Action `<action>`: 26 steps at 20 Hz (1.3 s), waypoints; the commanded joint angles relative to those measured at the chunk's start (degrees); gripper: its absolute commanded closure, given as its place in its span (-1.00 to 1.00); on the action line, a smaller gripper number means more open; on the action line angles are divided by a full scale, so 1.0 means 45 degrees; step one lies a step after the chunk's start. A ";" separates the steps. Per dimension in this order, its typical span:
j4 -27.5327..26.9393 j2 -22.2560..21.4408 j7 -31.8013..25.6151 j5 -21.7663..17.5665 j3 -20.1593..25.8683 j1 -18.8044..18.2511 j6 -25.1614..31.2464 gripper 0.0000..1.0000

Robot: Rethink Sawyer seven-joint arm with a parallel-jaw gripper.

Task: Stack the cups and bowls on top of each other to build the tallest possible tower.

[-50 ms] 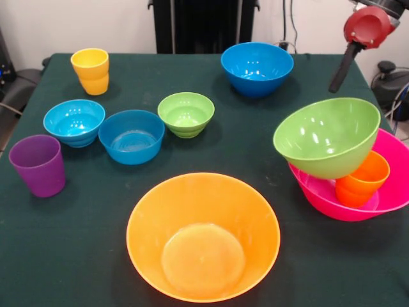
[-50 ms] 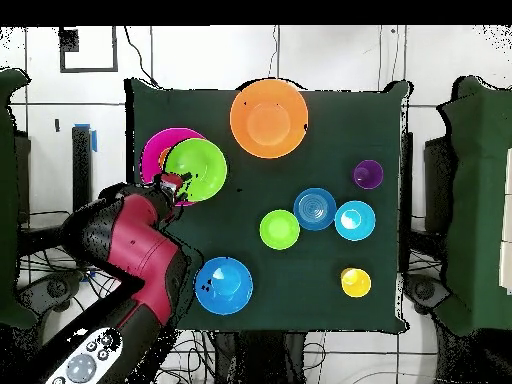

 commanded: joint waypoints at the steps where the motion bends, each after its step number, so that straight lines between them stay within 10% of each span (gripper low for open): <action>1: 0.0165 -0.0233 0.1733 0.0051 0.2002 -0.0527 -0.0784 -1.00; 13: 0.0029 0.1028 0.0722 -0.0977 0.1387 -0.0948 -0.2463 -1.00; 26: 0.1079 -0.1321 -0.0410 -0.7431 0.5149 -0.5741 -0.6578 -1.00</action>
